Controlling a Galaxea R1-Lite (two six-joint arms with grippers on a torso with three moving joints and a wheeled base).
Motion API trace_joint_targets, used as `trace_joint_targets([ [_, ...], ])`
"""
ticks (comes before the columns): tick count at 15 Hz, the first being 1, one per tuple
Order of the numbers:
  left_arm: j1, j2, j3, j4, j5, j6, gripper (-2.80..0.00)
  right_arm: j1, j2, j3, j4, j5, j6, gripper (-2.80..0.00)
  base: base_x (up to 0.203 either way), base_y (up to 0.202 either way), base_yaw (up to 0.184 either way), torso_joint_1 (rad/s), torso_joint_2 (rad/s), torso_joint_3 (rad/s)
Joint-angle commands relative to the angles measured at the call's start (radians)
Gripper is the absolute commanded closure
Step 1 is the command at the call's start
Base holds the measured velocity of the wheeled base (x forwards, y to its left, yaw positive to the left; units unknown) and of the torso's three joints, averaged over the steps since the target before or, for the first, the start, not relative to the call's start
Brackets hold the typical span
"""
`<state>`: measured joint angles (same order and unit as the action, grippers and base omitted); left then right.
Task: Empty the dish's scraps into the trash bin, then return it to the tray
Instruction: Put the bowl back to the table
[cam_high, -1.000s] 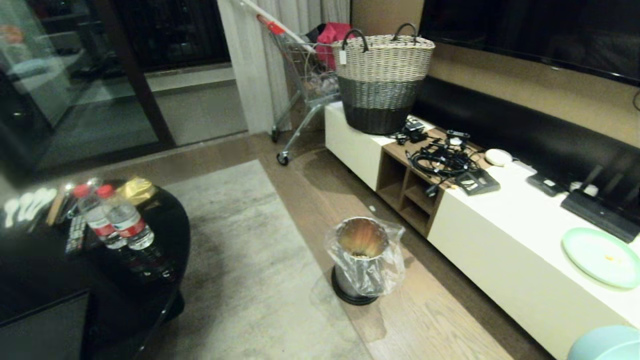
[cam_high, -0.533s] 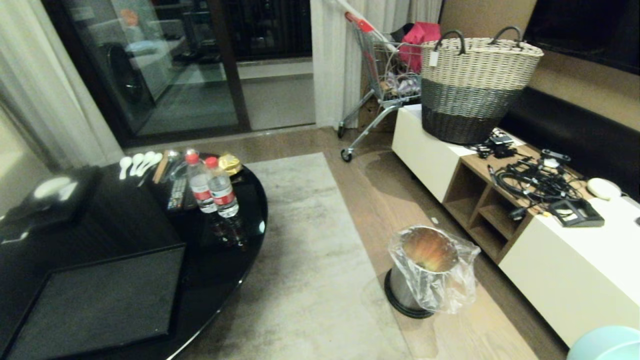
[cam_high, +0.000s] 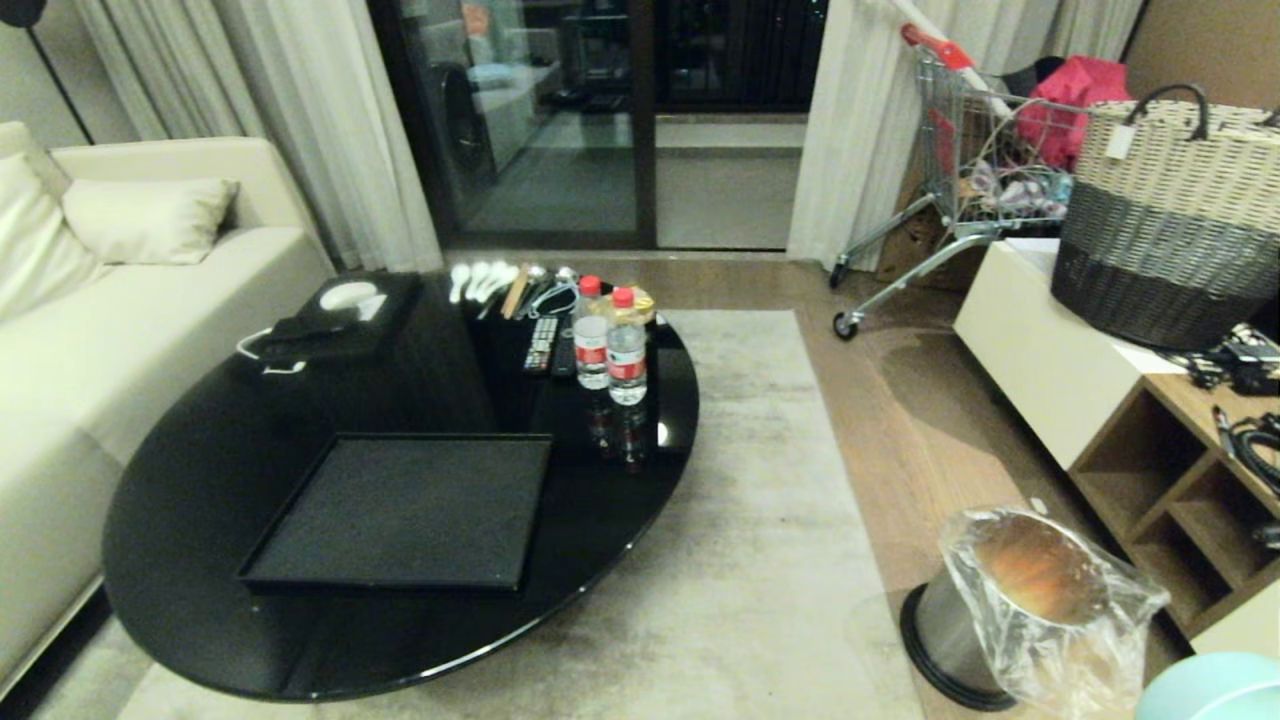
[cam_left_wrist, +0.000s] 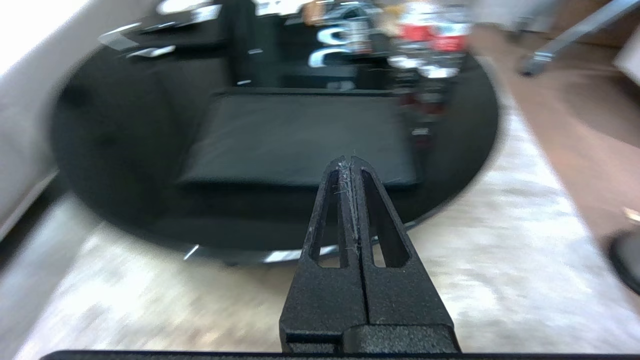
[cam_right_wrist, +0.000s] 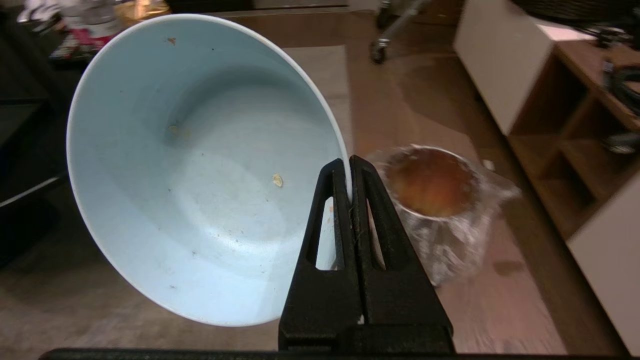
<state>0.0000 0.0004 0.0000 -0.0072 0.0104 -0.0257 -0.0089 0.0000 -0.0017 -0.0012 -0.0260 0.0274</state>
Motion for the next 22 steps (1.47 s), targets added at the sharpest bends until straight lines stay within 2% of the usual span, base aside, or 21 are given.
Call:
trace_joint_targets([
  [1,0.0,0.0,0.0,0.0,0.0,0.0,0.0,0.0,0.002,-0.001,0.001,0.0,0.0,0.0,0.0,-0.009,0.171,-0.002,0.0,0.002],
  [12,0.0,0.0,0.0,0.0,0.0,0.0,0.0,0.0,0.002,0.0,0.0,0.0,-0.001,0.0,-0.001,-0.009,0.161,0.003,0.0,0.002],
  [22,0.0,0.0,0.0,0.0,0.0,0.0,0.0,0.001,0.002,0.0,0.0,0.0,-0.001,0.0,0.0,0.0,0.007,0.0,0.0,0.0],
])
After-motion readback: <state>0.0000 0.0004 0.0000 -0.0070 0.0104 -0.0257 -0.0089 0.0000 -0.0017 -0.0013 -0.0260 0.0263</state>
